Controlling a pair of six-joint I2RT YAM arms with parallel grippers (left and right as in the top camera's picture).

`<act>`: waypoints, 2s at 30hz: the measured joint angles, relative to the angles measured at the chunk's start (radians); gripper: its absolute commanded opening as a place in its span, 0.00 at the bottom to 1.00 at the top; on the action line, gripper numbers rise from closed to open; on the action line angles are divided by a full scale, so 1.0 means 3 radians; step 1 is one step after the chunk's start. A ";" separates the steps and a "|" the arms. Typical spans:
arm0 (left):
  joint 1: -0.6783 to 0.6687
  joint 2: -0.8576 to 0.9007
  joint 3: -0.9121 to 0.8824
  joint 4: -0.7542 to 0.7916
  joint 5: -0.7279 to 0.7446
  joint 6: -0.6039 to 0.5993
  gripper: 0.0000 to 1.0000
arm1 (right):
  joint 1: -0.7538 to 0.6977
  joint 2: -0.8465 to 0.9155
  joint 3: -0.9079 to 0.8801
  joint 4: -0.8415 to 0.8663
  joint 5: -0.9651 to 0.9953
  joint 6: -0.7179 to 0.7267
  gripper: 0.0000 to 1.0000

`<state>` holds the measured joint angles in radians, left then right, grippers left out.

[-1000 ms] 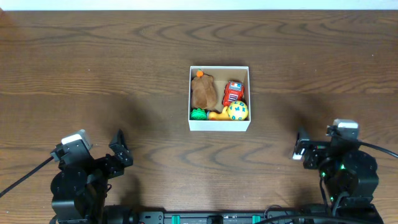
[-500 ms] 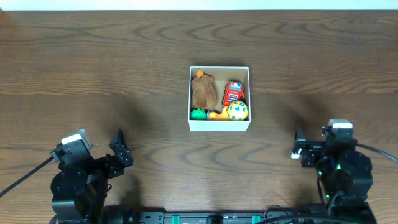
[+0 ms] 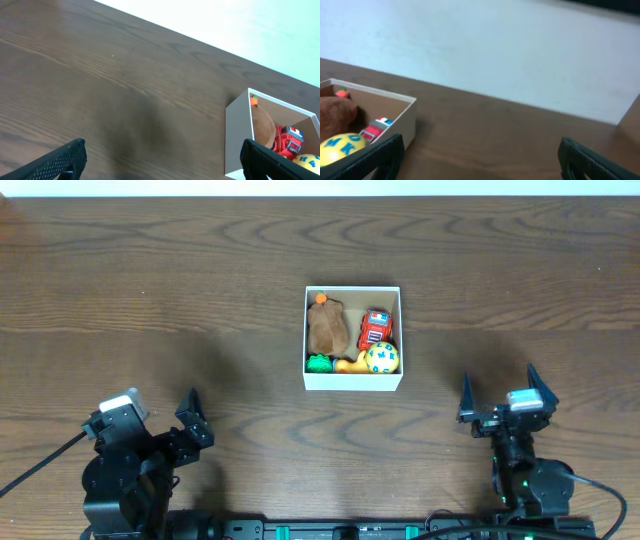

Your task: Pack container

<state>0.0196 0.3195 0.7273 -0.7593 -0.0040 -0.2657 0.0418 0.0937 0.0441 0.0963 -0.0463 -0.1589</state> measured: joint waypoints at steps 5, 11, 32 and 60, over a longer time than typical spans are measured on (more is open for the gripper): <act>0.0000 0.0000 0.0000 0.0000 0.0000 0.0000 0.98 | 0.0000 -0.0182 -0.0120 -0.0286 0.0037 -0.0088 0.99; 0.0000 0.0000 0.0000 0.0000 0.0001 0.0000 0.98 | 0.0000 -0.0257 -0.0122 -0.0551 0.0080 -0.0094 0.99; 0.0000 0.0000 0.0000 0.0000 0.0001 0.0000 0.98 | 0.0000 -0.0256 -0.0122 -0.0551 0.0080 -0.0085 0.99; 0.0000 -0.1030 -0.2022 0.1865 -0.0112 0.0281 0.98 | 0.0000 -0.0256 -0.0122 -0.0553 0.0092 -0.0085 0.99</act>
<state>0.0196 0.0105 0.1207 -0.1997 -0.0376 -0.1814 0.0418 0.0170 0.0074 -0.0696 -0.0189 -0.1844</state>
